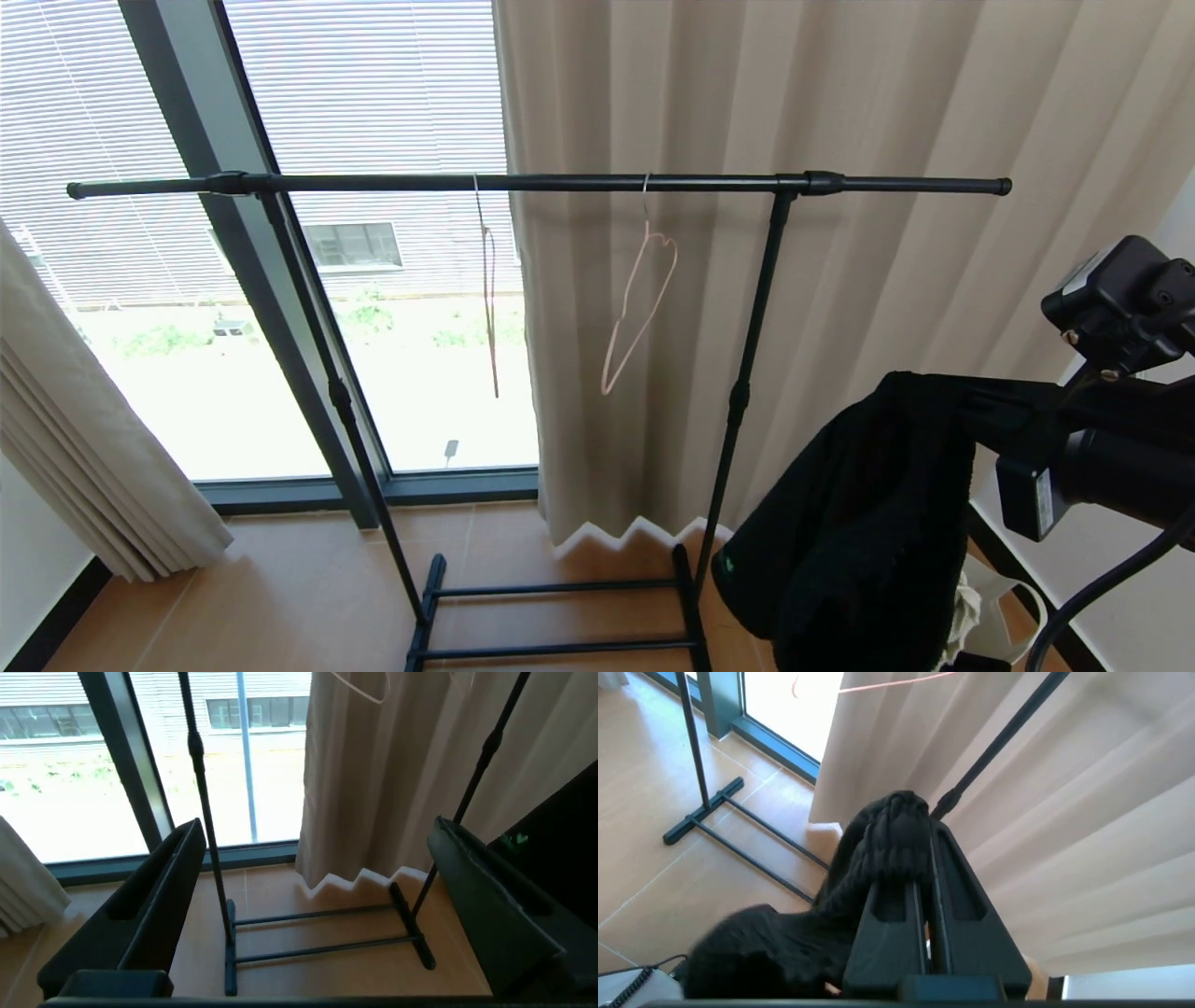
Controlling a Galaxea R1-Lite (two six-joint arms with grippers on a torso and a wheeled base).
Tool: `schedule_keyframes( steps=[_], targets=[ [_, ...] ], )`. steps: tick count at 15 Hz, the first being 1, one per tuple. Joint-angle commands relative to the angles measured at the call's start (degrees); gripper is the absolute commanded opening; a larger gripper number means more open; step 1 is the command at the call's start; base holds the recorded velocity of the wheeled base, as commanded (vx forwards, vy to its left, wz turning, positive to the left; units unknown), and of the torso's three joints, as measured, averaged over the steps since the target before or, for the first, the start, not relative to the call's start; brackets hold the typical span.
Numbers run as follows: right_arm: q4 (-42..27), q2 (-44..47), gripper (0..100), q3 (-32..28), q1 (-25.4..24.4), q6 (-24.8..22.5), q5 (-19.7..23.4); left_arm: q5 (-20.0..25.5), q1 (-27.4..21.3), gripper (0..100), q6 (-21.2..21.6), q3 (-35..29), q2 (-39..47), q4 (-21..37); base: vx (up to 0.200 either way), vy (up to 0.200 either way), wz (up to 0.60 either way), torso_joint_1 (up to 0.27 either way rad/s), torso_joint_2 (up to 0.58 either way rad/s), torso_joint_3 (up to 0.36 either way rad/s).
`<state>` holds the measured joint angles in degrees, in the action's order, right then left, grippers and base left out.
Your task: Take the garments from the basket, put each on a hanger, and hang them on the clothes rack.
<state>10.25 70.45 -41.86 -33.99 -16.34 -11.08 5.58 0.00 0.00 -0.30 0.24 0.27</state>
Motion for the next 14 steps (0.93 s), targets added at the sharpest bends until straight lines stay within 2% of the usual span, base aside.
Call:
schedule_keyframes(
  steps=[1,5,12,14],
  targets=[
    [0.0,0.3,0,0.6,0.0,0.0,0.0,0.0,0.0,100,0.0,0.0,0.0,0.0,0.000,0.000,0.00,0.000,0.00,0.000],
    [0.0,2.1,0,-0.7,3.2,-0.1,-0.3,0.0,0.0,100,0.2,0.0,0.0,0.0,0.000,0.000,0.00,0.029,-0.05,-0.030],
    [0.0,1.8,0,-0.7,3.1,-0.8,-0.4,0.4,-0.2,100,0.7,0.0,0.1,0.1,0.000,0.000,0.00,0.163,-0.37,-0.203],
    [0.1,1.5,0,-0.5,2.8,-1.2,0.1,2.9,-0.4,100,1.8,0.0,0.5,0.3,0.000,0.000,0.00,0.168,-0.35,-0.198]
  ],
)
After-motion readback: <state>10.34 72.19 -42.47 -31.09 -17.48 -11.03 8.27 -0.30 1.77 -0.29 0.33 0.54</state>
